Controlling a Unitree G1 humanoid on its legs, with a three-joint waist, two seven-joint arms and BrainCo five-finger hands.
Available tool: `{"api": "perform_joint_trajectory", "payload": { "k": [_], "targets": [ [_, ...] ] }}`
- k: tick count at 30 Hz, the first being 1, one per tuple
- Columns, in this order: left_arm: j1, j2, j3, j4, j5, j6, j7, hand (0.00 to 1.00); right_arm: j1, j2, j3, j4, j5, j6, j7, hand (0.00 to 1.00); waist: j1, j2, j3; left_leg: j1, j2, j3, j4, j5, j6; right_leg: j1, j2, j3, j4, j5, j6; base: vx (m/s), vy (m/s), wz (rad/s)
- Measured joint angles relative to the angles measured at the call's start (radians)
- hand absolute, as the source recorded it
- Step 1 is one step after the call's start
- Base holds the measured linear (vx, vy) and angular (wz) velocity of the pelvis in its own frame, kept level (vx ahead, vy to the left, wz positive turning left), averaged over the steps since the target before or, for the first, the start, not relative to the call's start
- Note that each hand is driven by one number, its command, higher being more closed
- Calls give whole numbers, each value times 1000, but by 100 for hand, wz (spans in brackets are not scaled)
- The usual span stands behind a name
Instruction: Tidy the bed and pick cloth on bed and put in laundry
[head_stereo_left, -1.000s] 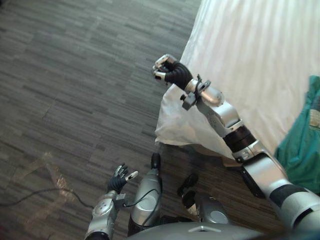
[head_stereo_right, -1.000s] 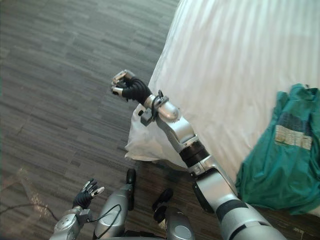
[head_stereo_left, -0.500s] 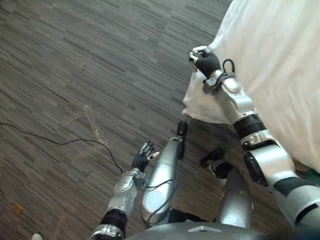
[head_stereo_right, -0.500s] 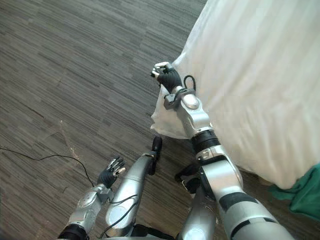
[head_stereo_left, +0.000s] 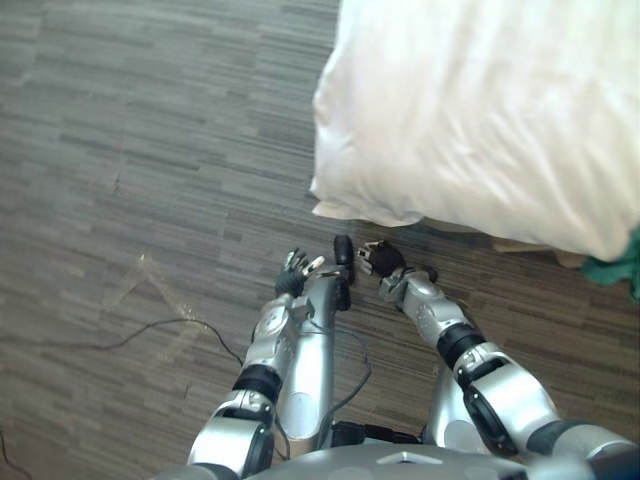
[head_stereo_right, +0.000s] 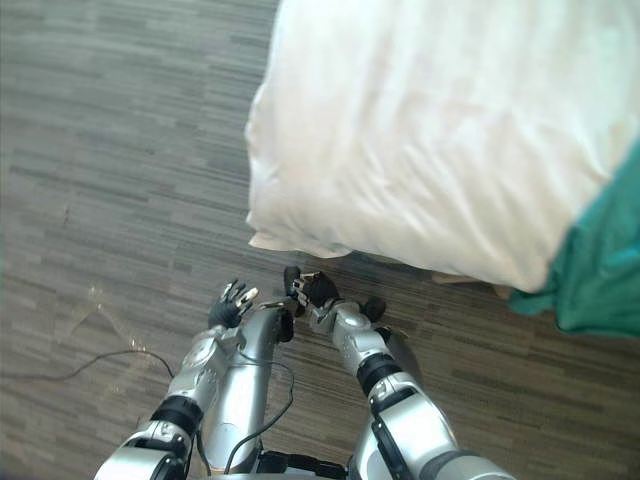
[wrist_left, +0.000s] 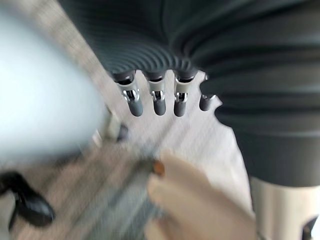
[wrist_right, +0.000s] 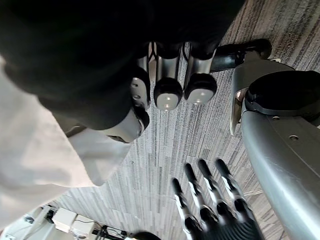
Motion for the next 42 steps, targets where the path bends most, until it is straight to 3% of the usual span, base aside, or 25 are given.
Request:
{"api": "perform_joint_trajectory", "payload": {
  "k": [6, 10, 13, 15, 19, 26, 28, 31, 33, 36, 38, 41, 42],
  "targets": [
    [-20, -2, -41, 31, -67, 46, 69, 0, 137, -8, 1, -20, 75, -45, -26, 100, -63, -9, -2, 142, 6, 38, -102, 26, -18, 105, 37, 22, -85, 26, 2, 58, -52, -24],
    [22, 36, -42, 31, -67, 70, 83, 0, 249, -48, -110, -15, 200, -95, -23, 100, -98, -37, -4, 241, 9, 70, -160, 33, -27, 178, 63, 44, -144, 43, 12, 84, -14, -28],
    [91, 62, -53, 29, -70, 97, 82, 0, 366, -97, -261, -16, 279, -136, 42, 100, -125, -54, -6, 362, 6, 108, -221, 33, -34, 280, 88, 77, -225, 68, 28, 114, 50, -46],
    [135, 78, -61, 13, -110, 131, 79, 0, 455, -139, -357, -32, 311, -156, 96, 100, -161, -57, -8, 464, -4, 130, -279, 35, -36, 377, 101, 87, -293, 90, 48, 145, 86, -32],
    [212, 109, -26, 0, -146, 193, 60, 0, 587, -140, -404, -118, 312, -174, 193, 100, -185, -74, -90, 571, -16, 170, -357, 40, -43, 466, 122, 105, -377, 116, 68, 118, 44, -26],
    [394, 126, 5, -79, -134, 302, 16, 0, 717, -75, -396, -518, 312, -178, 356, 100, -187, -78, -244, 727, -45, 175, -489, 62, -53, 642, 145, 99, -543, 164, 95, 108, 49, -1],
    [451, 120, 1, -83, -108, 332, -4, 0, 718, -62, -362, -649, 311, -138, 411, 100, -178, -79, -256, 771, -57, 172, -516, 66, -51, 697, 147, 91, -594, 182, 105, 25, 61, 5],
    [481, 121, 0, -86, -81, 332, -7, 0, 707, -42, -311, -729, 310, -84, 447, 100, -175, -80, -280, 793, -69, 148, -550, 81, -47, 727, 147, 70, -619, 189, 113, 6, 32, 26],
    [494, 121, -2, -85, -60, 332, -7, 0, 680, -41, -224, -763, 312, -20, 477, 100, -153, -80, -300, 815, -76, 142, -560, 82, -46, 758, 146, 61, -638, 195, 117, -1, 22, 8],
    [498, 125, -27, -84, -57, 330, -32, 0, 612, -40, -109, -783, 338, 31, 467, 100, -145, -78, -301, 835, -84, 114, -560, 82, -44, 797, 144, 39, -656, 198, 121, -13, 6, 22],
    [498, 127, -41, -84, -56, 325, -44, 0, 543, -39, -51, -780, 377, 47, 438, 100, -122, -71, -302, 829, -85, 105, -560, 85, -40, 797, 143, 27, -663, 203, 119, -51, -3, 14],
    [457, 127, -42, -79, -58, 302, -40, 0, 353, -38, 0, -756, 437, 43, 361, 100, -91, -61, -254, 753, -79, 87, -513, 85, -30, 735, 136, 19, -625, 203, 110, -98, 6, 19],
    [407, 127, -42, -63, -65, 284, -36, 0, 220, -26, 2, -733, 447, 17, 311, 100, -77, -56, -202, 679, -67, 79, -448, 70, -25, 669, 125, 18, -568, 193, 98, -182, 21, 9]
  ]
}}
